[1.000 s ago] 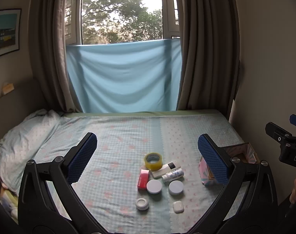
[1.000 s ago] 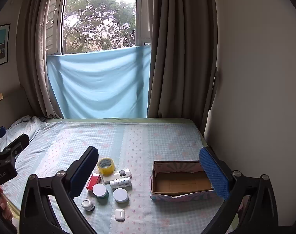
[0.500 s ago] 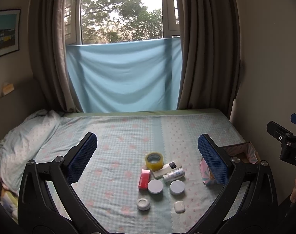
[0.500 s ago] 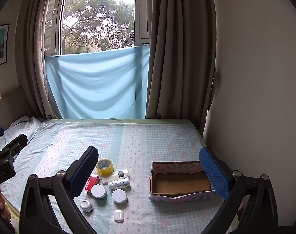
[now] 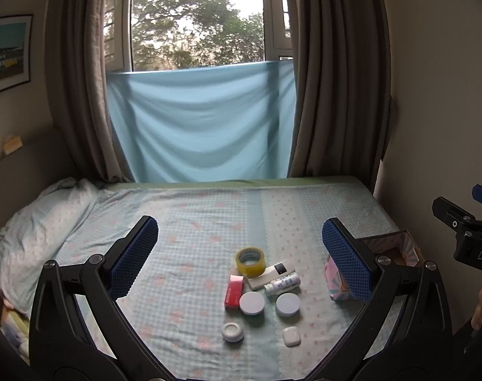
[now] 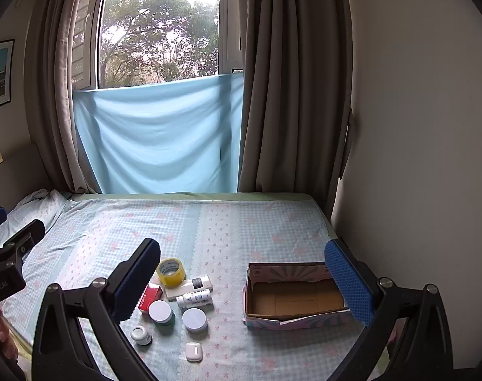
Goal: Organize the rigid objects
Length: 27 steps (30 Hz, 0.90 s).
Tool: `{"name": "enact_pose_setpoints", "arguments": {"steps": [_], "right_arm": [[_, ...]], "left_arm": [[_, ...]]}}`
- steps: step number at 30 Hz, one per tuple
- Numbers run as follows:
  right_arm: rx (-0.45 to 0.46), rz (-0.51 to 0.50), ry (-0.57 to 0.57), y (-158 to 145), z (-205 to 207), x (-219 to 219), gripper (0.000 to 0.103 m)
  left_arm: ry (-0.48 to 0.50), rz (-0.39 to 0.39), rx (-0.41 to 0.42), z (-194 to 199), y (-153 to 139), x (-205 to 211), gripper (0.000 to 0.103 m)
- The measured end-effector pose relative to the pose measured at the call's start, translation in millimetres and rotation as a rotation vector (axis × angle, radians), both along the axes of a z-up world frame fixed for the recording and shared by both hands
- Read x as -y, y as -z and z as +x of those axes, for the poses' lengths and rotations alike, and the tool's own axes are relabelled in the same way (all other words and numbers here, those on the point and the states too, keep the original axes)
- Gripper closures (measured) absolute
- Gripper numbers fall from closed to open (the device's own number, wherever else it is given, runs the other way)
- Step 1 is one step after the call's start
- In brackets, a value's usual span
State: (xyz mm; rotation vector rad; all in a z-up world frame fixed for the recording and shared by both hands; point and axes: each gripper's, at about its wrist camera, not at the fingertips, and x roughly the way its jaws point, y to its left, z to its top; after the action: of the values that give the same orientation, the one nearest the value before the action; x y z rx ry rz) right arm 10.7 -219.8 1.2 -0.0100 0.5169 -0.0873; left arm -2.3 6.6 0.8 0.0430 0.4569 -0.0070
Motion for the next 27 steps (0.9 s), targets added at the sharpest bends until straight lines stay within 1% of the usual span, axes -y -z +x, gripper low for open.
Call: {"name": "enact_pose_setpoints", "arguments": {"steps": [7,13,20,27], "right_arm": [[-0.004,-0.008,0.004,0.1,0.4,-2.9,0.0],[-0.003,0.008,0.004,-1.2,1.7,-4.6,0.0],[0.001,0.015,0.005,-0.9,2.3,-4.2,0.0],[-0.001,0.014,0.003,-2.0,3.7,-4.6,0.0]], "left_arm": [[-0.006,-0.001,0.001,1.8,-0.4,-0.7,0.0],[0.002,-0.001,0.009,2.6,0.7,-1.0,0.0],[0.006,0.006,0.032,0.4,1.1,-1.0,0.0],[0.014,0.004,0.024,1.8,0.3,-2.7,0.0]]}}
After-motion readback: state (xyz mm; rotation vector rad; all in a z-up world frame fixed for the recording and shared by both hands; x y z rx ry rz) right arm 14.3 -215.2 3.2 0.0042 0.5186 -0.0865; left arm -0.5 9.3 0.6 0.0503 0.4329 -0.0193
